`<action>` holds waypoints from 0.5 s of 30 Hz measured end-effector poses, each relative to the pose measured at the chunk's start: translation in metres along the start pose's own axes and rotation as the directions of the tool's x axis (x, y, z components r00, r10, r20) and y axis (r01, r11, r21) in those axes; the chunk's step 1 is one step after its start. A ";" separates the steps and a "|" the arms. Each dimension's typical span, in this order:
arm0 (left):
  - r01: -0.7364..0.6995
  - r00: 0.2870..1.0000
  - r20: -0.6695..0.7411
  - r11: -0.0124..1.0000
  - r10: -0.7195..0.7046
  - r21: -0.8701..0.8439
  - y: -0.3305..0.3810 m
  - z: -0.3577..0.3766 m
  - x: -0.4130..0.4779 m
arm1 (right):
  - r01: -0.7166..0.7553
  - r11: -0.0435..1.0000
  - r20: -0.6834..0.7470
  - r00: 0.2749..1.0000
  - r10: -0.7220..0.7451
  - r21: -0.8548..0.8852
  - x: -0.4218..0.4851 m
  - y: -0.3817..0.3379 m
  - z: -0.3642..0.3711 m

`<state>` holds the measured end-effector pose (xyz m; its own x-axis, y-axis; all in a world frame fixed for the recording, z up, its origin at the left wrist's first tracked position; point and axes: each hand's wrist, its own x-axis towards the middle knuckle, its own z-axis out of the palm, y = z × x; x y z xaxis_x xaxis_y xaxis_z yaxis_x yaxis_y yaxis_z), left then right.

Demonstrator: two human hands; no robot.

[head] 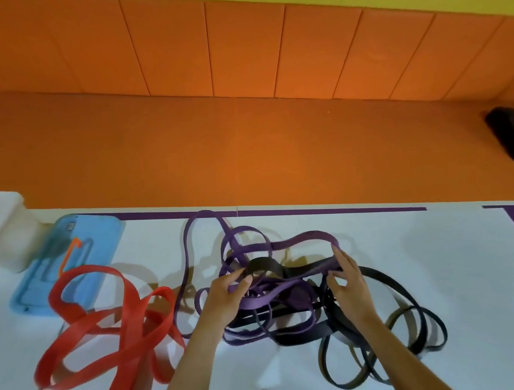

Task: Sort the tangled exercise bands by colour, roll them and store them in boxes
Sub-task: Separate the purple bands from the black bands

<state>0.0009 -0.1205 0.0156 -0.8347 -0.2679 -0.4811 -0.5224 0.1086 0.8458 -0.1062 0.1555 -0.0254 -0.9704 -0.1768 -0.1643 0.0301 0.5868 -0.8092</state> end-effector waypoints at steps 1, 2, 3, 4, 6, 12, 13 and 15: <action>0.016 1.000 -0.006 0.999 -0.016 0.044 -0.001 -0.002 0.002 | -0.024 0.999 0.028 0.999 0.025 -0.039 0.008 -0.001 -0.002; 0.030 0.999 -0.019 0.998 -0.028 0.061 0.000 -0.002 0.003 | -0.087 0.994 0.064 0.994 0.091 -0.064 0.017 0.000 -0.004; 0.027 0.999 -0.036 0.997 -0.025 0.068 0.000 -0.002 0.003 | -0.171 0.983 0.107 0.978 0.178 -0.072 0.026 0.000 -0.007; 0.014 0.999 -0.053 0.997 -0.010 0.077 0.001 -0.001 0.003 | -0.243 0.967 0.157 0.955 0.253 -0.082 0.032 0.000 -0.010; 0.013 0.997 -0.075 0.999 -0.009 0.052 0.003 0.002 0.003 | -0.311 0.944 0.228 0.917 0.328 -0.107 0.037 0.002 -0.012; 0.202 0.968 0.000 0.781 -0.250 -0.591 0.012 0.009 0.001 | -0.059 0.997 -0.038 0.998 0.056 -0.055 0.006 -0.003 -0.007; 0.199 0.969 0.026 0.717 -0.245 -0.668 0.013 0.010 0.001 | 0.000 1.000 -0.046 0.999 -0.001 -0.027 -0.002 -0.005 -0.004; 0.162 0.980 0.031 0.696 -0.197 -0.700 0.019 0.010 0.003 | 0.095 0.995 0.050 0.994 -0.095 -0.002 -0.014 -0.008 0.007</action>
<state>-0.0129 -0.1097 0.0277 -0.7207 -0.2544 -0.6448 -0.3762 -0.6378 0.6721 -0.0915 0.1482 -0.0206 -0.9558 -0.2708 -0.1146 -0.0629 0.5691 -0.8198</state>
